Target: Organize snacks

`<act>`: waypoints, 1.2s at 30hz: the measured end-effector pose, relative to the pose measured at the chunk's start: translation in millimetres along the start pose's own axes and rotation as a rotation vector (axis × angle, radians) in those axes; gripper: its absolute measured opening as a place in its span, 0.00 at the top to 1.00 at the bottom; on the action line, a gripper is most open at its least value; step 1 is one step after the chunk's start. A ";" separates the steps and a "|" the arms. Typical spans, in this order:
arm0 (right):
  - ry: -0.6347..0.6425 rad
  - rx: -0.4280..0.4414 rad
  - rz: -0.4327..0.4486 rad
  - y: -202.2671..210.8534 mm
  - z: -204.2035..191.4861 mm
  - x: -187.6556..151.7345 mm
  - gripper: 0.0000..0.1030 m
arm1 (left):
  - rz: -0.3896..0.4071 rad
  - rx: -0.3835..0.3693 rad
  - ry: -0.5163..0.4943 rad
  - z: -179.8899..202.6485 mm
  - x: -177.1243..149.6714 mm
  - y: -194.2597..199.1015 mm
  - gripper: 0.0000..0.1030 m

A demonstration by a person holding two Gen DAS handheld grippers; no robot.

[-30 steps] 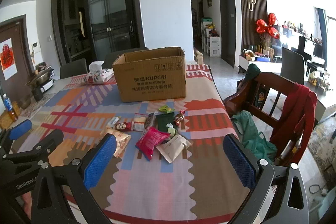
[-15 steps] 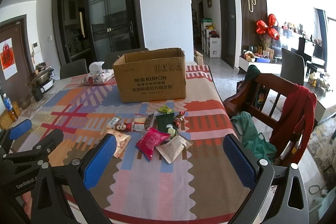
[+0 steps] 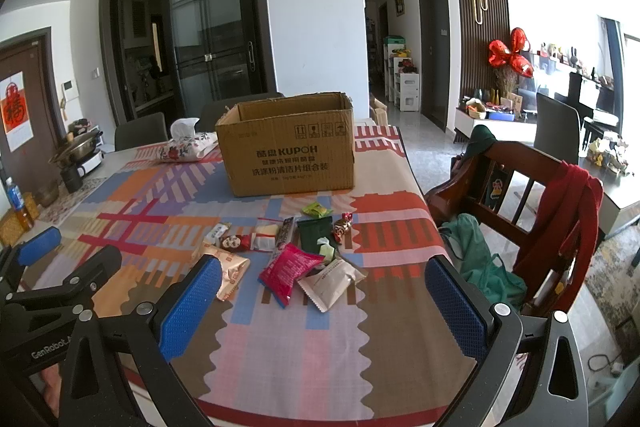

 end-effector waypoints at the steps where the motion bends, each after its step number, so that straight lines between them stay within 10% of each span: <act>1: 0.000 0.000 0.000 0.0 0.0 -0.1 0.01 | 0.000 0.000 0.000 0.0 0.0 -0.2 0.00; 36: 0.002 0.012 -0.022 -11.1 -0.8 -2.7 0.01 | -0.019 -0.002 0.000 -1.4 -3.3 -2.2 0.00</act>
Point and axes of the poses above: each gripper's, at about its wrist camera, not at the fingertips, and y roughly against the way its jaws point, z to its right, x to its top, the point moved 6 cm from there along -y, roughly the way its jaws point, and after that the axes turned 2 degrees about -z, right-handed, at the moved point
